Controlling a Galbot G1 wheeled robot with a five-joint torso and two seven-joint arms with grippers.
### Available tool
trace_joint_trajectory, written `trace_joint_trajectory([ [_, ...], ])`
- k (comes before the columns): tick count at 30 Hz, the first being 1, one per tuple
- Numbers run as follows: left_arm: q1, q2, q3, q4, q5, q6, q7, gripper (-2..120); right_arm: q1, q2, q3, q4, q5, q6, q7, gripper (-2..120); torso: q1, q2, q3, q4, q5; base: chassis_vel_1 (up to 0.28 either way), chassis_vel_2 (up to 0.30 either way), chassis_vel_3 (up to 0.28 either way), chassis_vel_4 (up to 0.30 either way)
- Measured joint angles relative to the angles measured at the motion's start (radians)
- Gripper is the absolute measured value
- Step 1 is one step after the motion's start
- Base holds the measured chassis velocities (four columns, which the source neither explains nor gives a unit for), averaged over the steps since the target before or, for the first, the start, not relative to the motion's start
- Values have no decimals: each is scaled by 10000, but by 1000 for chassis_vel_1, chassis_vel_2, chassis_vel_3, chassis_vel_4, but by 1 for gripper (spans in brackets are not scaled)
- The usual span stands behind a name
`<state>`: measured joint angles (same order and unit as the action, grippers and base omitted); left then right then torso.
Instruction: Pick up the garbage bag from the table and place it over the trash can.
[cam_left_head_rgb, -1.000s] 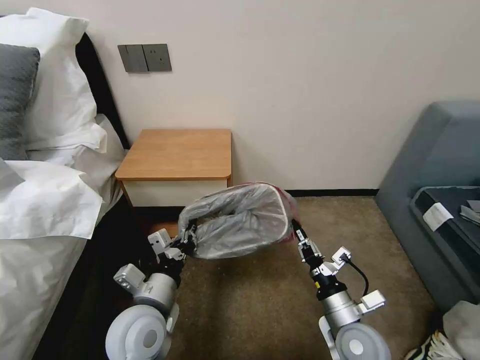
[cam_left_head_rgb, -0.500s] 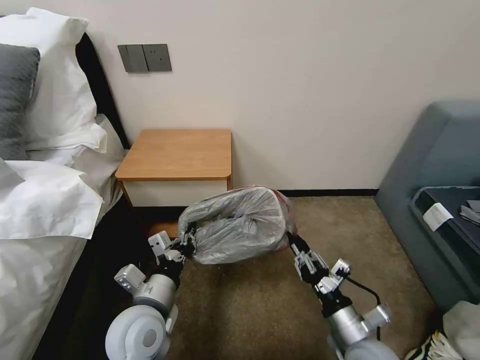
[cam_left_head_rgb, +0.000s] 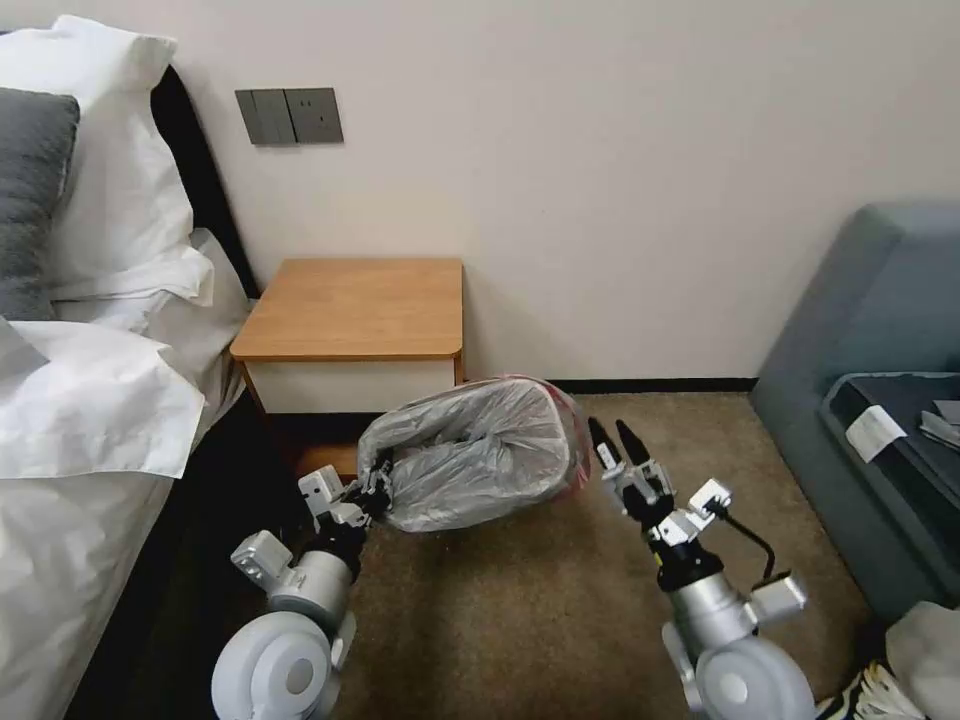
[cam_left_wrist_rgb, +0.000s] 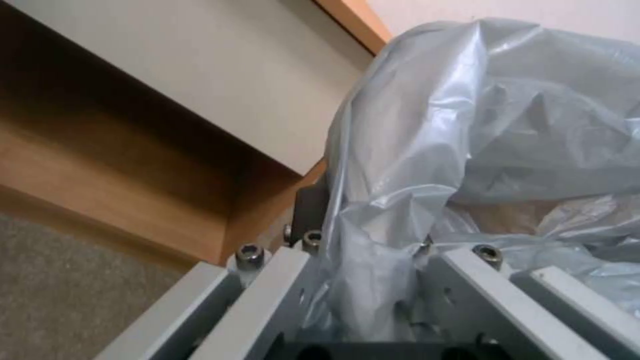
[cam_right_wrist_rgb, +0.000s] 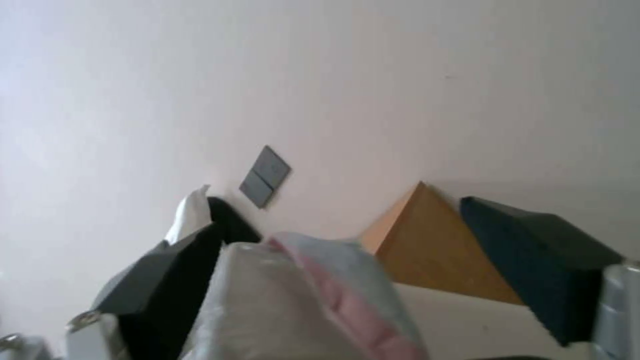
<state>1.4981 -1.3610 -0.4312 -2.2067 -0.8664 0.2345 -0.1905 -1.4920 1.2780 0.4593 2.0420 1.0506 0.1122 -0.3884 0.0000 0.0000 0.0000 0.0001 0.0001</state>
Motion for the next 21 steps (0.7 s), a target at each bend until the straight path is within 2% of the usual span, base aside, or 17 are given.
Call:
trace_joint_trajectory([
  [1,9,-6,0,-21,-16,3,27,3,123,-22,-15,-167,173,-61,-10,99,0,0,0,0,0,0,0,0,0],
  [5,25,-12,-2,-44,-24,15,57,3,273,-65,-91,-481,249,-176,-166,100,0,0,0,0,0,0,0,0,0],
  [21,22,30,50,-63,-28,18,90,3,519,-407,-305,-1016,-110,-227,-413,100,0,0,0,-1,0,0,0,0,0],
])
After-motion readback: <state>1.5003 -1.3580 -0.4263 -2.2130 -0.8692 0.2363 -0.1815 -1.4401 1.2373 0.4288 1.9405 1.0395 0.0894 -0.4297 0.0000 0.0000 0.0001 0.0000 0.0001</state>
